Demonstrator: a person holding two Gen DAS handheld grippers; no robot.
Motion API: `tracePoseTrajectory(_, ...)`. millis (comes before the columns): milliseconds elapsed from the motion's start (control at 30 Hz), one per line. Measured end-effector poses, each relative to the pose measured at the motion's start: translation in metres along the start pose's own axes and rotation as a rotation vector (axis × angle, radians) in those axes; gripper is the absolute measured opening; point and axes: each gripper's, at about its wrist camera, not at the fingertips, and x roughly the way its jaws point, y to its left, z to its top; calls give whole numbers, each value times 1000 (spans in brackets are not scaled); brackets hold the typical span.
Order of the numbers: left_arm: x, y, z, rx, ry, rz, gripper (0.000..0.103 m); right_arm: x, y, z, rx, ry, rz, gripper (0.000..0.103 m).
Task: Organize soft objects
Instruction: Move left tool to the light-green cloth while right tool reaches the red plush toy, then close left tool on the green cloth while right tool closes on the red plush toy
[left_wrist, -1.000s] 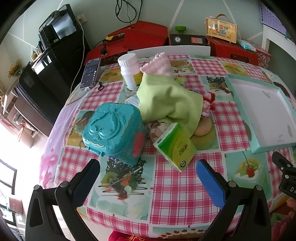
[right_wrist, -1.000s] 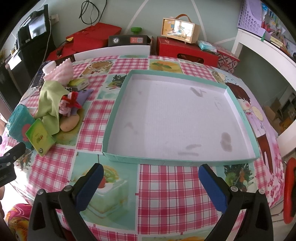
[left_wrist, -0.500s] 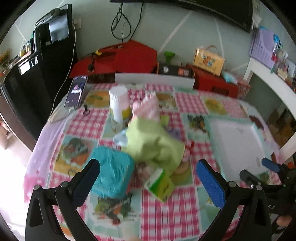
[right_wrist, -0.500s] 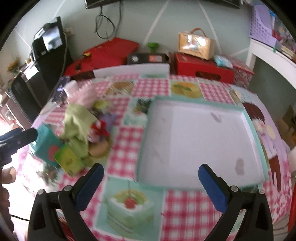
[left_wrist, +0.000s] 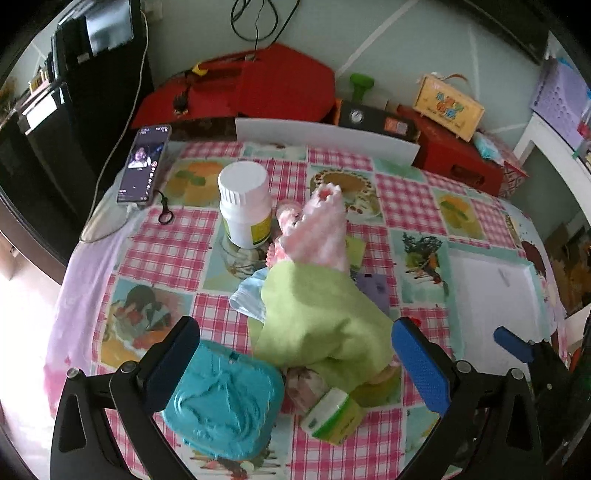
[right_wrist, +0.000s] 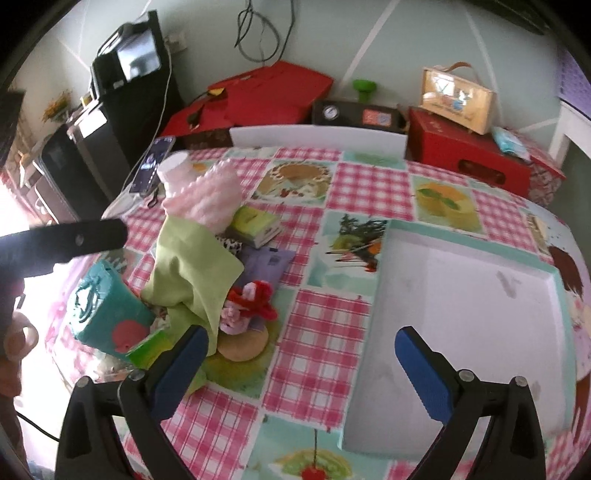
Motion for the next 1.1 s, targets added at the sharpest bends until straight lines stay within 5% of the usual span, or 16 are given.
tracePoseTrajectory(200,23,-2,10,23,59,1,94,30,6,4,-31,54,33,84)
tracePoseTrajectory(467,48,2,12,15,115,-2,84,53,17,5,-72,94,82,81)
tracePoseTrajectory(733,60,2,9,3,134,-33,63,62,32,13,-96,99,127,66)
tracePoseTrajectory(867,64,3,6,-15,138,-60,52,64,35,15,-81,101,167,51)
tracePoseTrajectory(1000,65,6,3,-46,131,-77,33,66,32,15,-63,105,192,40)
tracePoseTrajectory(1100,61,9,1,-67,112,-87,30,63,26,13,-40,102,205,37)
